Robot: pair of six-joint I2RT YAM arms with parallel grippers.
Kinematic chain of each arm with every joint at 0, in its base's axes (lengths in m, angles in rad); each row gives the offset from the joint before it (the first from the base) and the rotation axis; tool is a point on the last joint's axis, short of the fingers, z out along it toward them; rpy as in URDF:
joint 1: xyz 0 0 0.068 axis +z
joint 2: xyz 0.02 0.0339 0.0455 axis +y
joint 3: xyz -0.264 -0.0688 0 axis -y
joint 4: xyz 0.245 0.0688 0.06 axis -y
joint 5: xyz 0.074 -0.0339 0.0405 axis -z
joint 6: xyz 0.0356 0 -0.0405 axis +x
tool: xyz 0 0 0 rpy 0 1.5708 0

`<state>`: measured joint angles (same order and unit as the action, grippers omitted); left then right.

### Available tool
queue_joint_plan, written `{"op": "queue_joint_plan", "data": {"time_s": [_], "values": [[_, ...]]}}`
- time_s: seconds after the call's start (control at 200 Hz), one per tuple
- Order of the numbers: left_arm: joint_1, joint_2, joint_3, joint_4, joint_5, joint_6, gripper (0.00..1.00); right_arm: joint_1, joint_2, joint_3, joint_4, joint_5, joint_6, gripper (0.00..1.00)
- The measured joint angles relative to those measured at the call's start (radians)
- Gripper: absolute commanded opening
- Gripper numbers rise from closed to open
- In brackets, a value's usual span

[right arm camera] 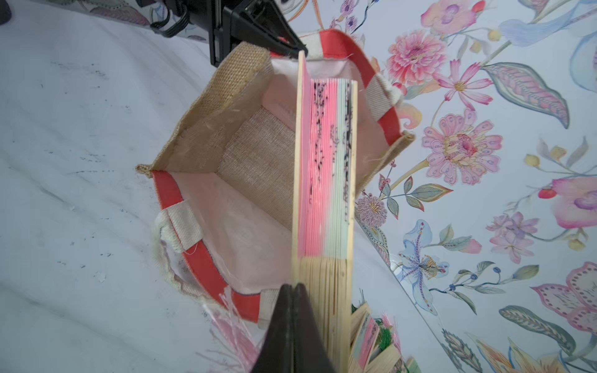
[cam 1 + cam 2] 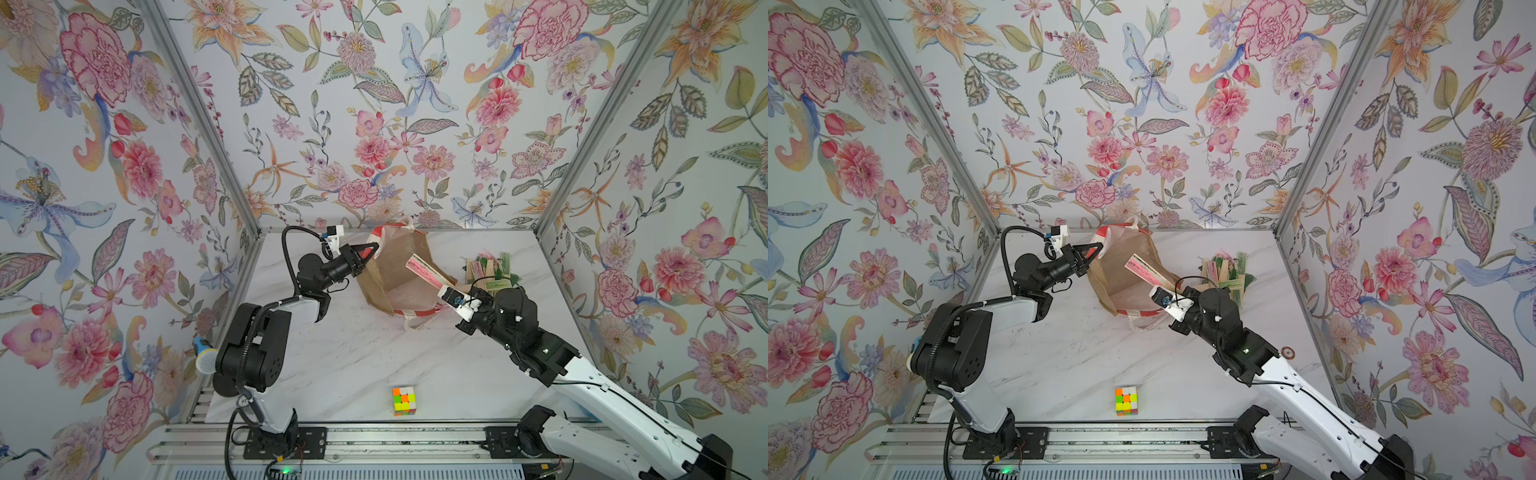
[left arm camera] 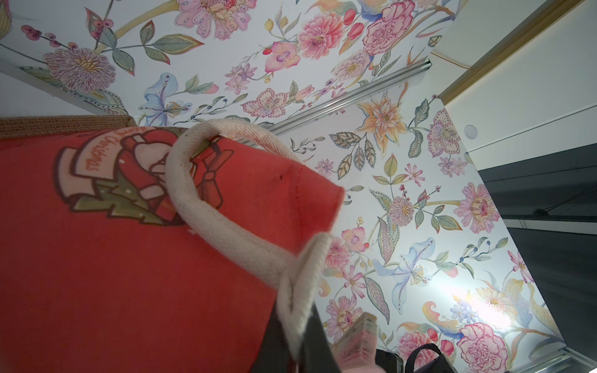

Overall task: Take out the folding fans from the tote bags
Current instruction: Pick up the folding fan from the canvas bag, then place the folding fan at the center of the board, then place the canvas bag at the center of the board.

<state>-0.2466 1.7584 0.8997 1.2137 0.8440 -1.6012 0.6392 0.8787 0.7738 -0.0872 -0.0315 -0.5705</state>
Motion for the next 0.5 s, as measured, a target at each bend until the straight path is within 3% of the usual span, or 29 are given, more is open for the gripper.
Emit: {"op": "queue_joint_plan", "data": {"time_s": [0.26,0.495], "values": [[0.015,0.035,-0.032,0.09,-0.061,-0.069,0.0,-0.205,-0.079,0.0,0.002,-0.131,0.156,0.0],[0.04,0.003,-0.087,0.082,-0.142,-0.072,0.0,-0.397,-0.017,0.02,0.005,-0.163,0.317,0.0]]}}
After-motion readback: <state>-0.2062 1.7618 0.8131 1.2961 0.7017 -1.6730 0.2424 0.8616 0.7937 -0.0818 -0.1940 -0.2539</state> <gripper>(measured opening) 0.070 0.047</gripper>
